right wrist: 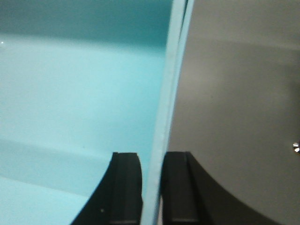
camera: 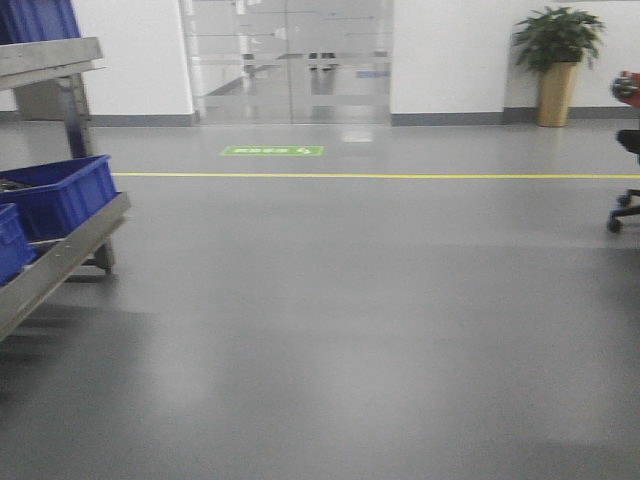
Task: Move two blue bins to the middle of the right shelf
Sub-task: 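Drive the base across the floor carrying the teal bin in both grippers, then turn the base toward the next shelf of blue bins holding the teal bin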
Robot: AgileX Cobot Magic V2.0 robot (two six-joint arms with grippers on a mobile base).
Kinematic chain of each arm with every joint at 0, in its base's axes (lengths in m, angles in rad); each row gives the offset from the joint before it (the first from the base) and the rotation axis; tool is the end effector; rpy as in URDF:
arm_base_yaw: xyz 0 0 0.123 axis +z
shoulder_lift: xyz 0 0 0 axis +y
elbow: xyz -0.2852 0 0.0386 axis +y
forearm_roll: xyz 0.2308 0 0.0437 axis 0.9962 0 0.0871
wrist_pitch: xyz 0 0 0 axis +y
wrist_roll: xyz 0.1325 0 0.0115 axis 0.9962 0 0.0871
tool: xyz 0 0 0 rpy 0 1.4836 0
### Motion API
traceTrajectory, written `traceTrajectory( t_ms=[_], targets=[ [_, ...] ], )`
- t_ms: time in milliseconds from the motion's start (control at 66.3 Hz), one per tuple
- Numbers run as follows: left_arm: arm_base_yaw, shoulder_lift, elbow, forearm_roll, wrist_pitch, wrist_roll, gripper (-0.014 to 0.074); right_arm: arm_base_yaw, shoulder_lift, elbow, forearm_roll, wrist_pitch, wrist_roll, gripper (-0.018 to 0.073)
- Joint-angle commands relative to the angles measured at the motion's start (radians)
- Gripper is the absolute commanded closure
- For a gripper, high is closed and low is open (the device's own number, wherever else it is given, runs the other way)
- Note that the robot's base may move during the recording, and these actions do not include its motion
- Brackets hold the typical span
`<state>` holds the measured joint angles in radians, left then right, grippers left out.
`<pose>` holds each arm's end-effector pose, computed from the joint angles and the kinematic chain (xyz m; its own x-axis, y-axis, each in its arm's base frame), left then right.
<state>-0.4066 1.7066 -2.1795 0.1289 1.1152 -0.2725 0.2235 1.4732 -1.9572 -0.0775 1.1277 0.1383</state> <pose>0.3504 -0.1342 0.4750 -0.5351 -0.0009 -0.8448 0.1926 0.9735 -0.1230 0.3017 0.0590 0.4867 -0.5284 -0.0129 -0.8489 -0.1084 0.9927 0.0524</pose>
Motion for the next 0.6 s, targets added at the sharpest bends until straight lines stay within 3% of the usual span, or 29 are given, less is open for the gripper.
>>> traceTrajectory(
  t_ms=[0,588],
  targets=[
    [-0.007,-0.01,-0.018,-0.028,-0.138,0.007,0.0708,0.007,-0.017,-0.015,0.084,-0.088,-0.019,0.0724],
    [-0.007,-0.01,-0.018,-0.028,-0.138,0.007,0.0708,0.007,-0.017,-0.015,0.084,-0.088,-0.019,0.0724]
  ],
)
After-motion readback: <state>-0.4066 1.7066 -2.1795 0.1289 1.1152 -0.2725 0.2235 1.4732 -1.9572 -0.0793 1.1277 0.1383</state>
